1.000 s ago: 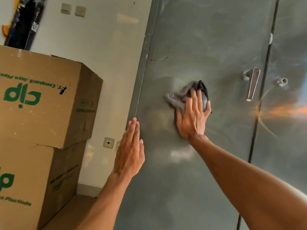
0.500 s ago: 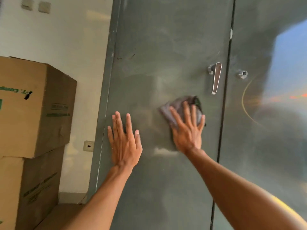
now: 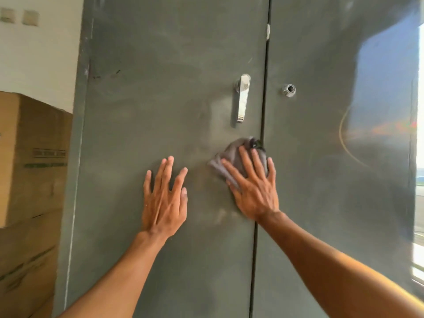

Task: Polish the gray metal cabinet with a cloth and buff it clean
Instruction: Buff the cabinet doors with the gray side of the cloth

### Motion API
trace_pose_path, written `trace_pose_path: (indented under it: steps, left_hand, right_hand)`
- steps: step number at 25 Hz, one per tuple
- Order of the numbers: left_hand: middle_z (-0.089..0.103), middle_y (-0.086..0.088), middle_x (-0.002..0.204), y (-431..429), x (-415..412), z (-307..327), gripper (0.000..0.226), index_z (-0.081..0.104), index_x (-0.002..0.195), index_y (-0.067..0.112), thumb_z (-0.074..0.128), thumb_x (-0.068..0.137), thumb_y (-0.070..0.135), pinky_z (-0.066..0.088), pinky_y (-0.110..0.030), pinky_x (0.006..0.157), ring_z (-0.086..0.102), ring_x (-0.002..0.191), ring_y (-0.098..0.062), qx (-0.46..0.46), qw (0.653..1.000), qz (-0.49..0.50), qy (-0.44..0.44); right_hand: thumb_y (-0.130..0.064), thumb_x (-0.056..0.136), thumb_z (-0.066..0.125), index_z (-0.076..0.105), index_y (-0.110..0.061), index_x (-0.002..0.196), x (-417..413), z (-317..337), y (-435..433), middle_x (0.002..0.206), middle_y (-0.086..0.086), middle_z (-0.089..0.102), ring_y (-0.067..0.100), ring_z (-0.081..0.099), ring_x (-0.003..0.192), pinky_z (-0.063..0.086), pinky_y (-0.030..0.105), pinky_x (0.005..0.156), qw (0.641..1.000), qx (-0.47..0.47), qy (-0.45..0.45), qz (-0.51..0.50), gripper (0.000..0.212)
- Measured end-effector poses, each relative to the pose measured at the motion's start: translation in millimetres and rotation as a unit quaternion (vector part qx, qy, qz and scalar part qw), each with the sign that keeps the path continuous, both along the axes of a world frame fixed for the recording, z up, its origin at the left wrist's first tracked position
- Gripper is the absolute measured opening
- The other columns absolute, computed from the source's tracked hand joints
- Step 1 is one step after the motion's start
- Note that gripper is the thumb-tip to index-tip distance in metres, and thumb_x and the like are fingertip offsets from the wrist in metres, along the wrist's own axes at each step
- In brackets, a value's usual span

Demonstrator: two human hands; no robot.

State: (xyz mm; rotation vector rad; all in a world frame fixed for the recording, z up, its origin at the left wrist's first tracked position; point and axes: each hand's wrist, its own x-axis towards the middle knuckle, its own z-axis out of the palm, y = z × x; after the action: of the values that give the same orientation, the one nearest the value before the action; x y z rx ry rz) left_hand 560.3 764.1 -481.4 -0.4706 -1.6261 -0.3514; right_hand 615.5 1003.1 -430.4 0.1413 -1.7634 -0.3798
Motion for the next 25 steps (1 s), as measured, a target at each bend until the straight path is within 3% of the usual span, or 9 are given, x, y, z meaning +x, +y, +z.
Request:
trace_pose_path:
  steps: [3,5,9,11,14,17,19,22,25]
  left_hand:
    - [0.028,-0.018,0.165,23,4,24,0.047,0.049,0.145,0.015,0.046,0.099,0.020,0.020,-0.061,0.121,0.027,0.154,-0.034,0.071,0.997,0.002,0.002]
    - [0.030,-0.016,0.165,32,2,34,0.046,0.049,0.145,0.014,0.046,0.100,0.020,0.020,-0.059,0.120,0.028,0.153,-0.032,0.114,0.993,-0.007,0.004]
    - [0.031,-0.015,0.165,36,0,33,0.047,0.050,0.144,0.012,0.047,0.097,0.019,0.020,-0.060,0.120,0.031,0.152,-0.032,0.147,0.989,-0.020,0.011]
    - [0.030,-0.017,0.165,41,1,29,0.046,0.051,0.143,0.012,0.044,0.098,0.021,0.018,-0.061,0.119,0.030,0.152,-0.034,0.143,0.989,-0.026,0.011]
    - [0.031,-0.019,0.163,46,5,40,0.044,0.054,0.140,0.010,0.044,0.098,0.021,0.019,-0.062,0.118,0.032,0.151,-0.036,0.162,0.987,-0.008,0.004]
    - [0.031,-0.019,0.163,64,12,49,0.044,0.053,0.141,0.011,0.043,0.100,0.023,0.018,-0.062,0.118,0.031,0.151,-0.036,0.164,0.986,-0.009,0.004]
    - [0.032,-0.018,0.163,84,19,51,0.043,0.051,0.141,0.012,0.042,0.100,0.023,0.017,-0.062,0.119,0.031,0.151,-0.034,0.152,0.988,-0.018,0.005]
    - [0.033,-0.018,0.162,118,33,47,0.051,0.051,0.142,0.012,0.048,0.092,0.024,0.017,-0.062,0.120,0.031,0.151,-0.034,0.144,0.989,-0.038,-0.003]
    - [0.032,-0.017,0.164,161,51,30,0.059,0.055,0.143,0.013,0.053,0.086,0.030,0.019,-0.063,0.121,0.031,0.152,-0.033,-0.076,0.992,-0.083,0.058]
  right_hand:
    - [-0.050,0.102,0.040,0.022,-0.049,0.157,-10,49,-17,0.170,0.005,0.014,0.029,0.006,0.157,0.010,0.063,0.121,0.986,-0.156,0.049,0.028,0.058]
    - [-0.048,0.101,0.043,0.026,-0.045,0.157,-17,57,-49,0.170,0.007,0.015,0.030,0.006,0.157,0.009,0.064,0.120,0.979,-0.188,0.063,0.049,0.059]
    - [-0.044,0.097,0.056,0.036,-0.040,0.156,-6,-1,-23,0.167,0.010,0.023,0.030,0.014,0.156,0.015,0.066,0.119,0.997,0.068,0.004,0.028,0.062]
    - [-0.039,0.091,0.063,0.039,-0.039,0.154,9,-15,23,0.166,0.010,0.025,0.029,0.018,0.155,0.016,0.066,0.119,0.996,0.085,0.002,0.004,0.068]
    - [-0.045,0.100,0.045,0.031,-0.038,0.158,17,29,66,0.169,0.008,0.017,0.026,0.011,0.157,0.013,0.064,0.120,0.993,-0.109,0.040,-0.006,0.060]
    - [-0.052,0.105,0.028,0.010,-0.045,0.160,14,105,48,0.171,0.004,-0.002,0.024,-0.005,0.157,0.002,0.064,0.121,0.940,-0.335,0.062,0.026,0.059]
    - [-0.052,0.103,0.032,0.014,-0.045,0.160,8,111,31,0.171,0.007,0.001,0.028,-0.004,0.157,0.002,0.066,0.120,0.971,-0.235,0.040,0.013,0.060]
    - [-0.048,0.102,0.046,0.033,-0.040,0.157,16,24,52,0.168,0.010,0.019,0.031,0.013,0.156,0.015,0.066,0.119,0.998,0.064,-0.019,0.020,0.057]
    - [-0.050,0.098,0.056,0.033,-0.042,0.156,42,-55,142,0.168,0.005,0.017,0.028,0.023,0.154,0.023,0.064,0.117,0.996,0.089,-0.025,-0.006,0.063]
